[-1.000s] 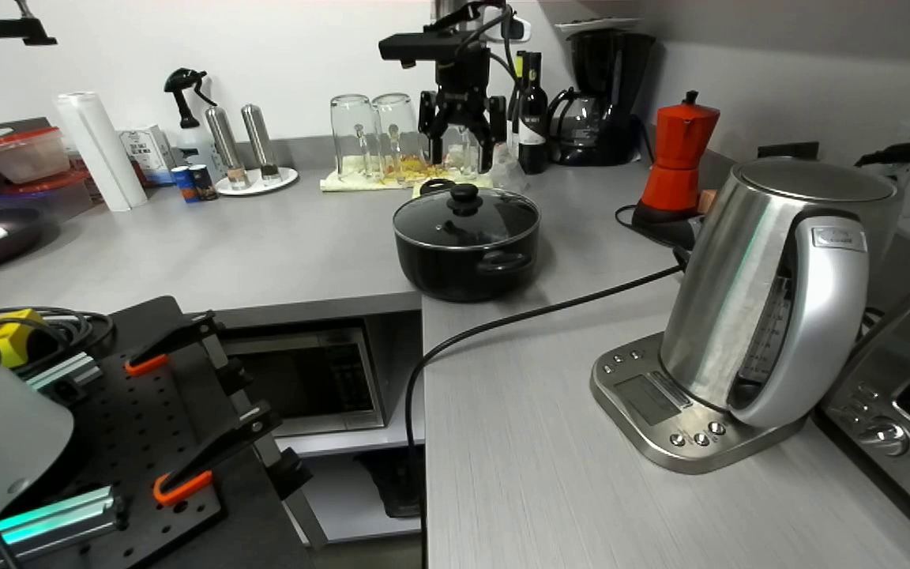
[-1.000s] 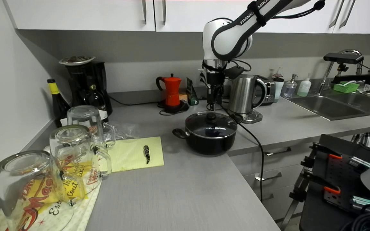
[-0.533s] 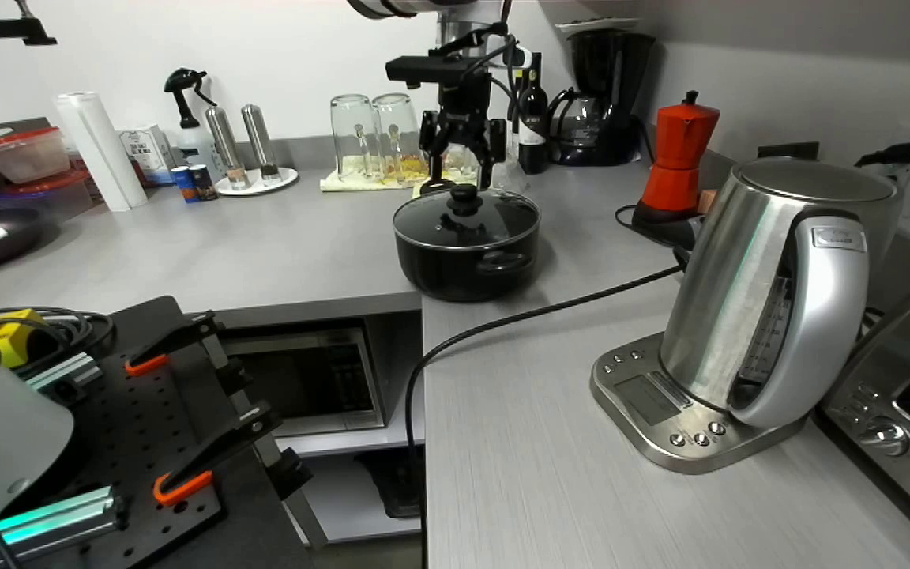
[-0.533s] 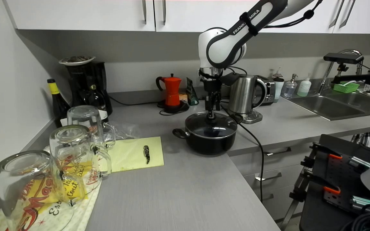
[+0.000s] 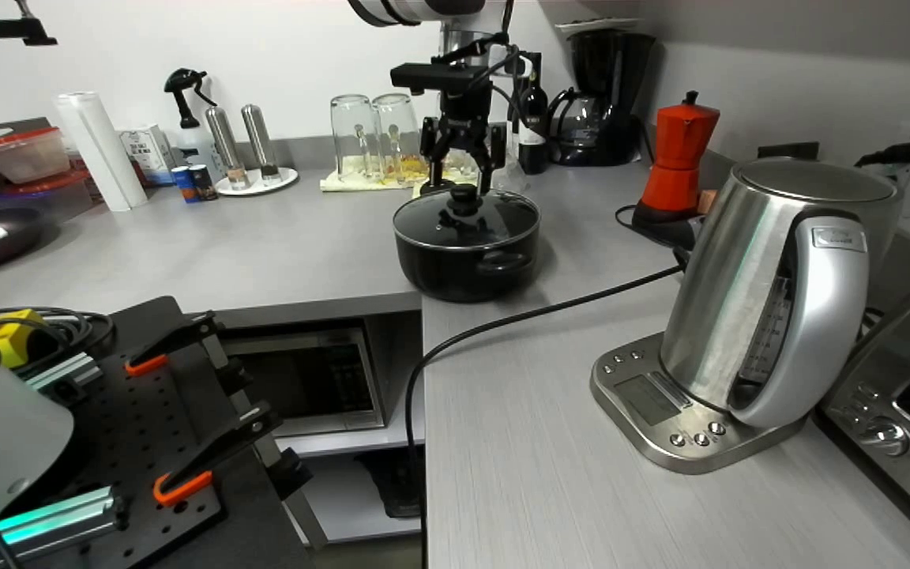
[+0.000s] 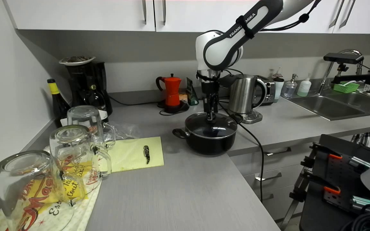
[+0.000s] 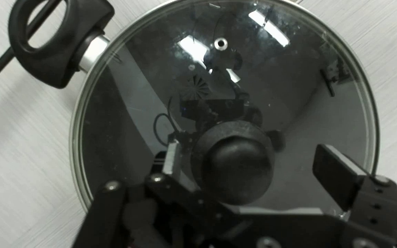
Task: Remove the lid from the pot
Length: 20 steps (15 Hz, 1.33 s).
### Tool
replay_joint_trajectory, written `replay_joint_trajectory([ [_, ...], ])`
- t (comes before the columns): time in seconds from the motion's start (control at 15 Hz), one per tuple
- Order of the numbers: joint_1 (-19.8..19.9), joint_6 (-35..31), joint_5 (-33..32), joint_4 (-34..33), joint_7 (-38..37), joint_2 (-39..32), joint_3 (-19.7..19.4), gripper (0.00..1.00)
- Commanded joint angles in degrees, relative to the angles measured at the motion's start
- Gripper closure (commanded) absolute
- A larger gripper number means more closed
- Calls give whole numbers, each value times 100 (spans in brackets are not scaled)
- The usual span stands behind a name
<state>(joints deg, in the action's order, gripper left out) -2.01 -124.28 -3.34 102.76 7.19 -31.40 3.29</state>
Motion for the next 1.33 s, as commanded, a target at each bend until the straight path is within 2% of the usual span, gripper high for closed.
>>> replay_joint_trajectory([
  [0.0,11,156,3,-224,213,-114,43,33],
  [0.27,44,129,37,-223,346,-81,72,66],
  [0.4,51,117,40,-217,390,-64,76,75],
  [0.73,3,81,-32,70,317,326,42,75],
  [1.27,-265,-22,-325,885,229,1339,106,75],
])
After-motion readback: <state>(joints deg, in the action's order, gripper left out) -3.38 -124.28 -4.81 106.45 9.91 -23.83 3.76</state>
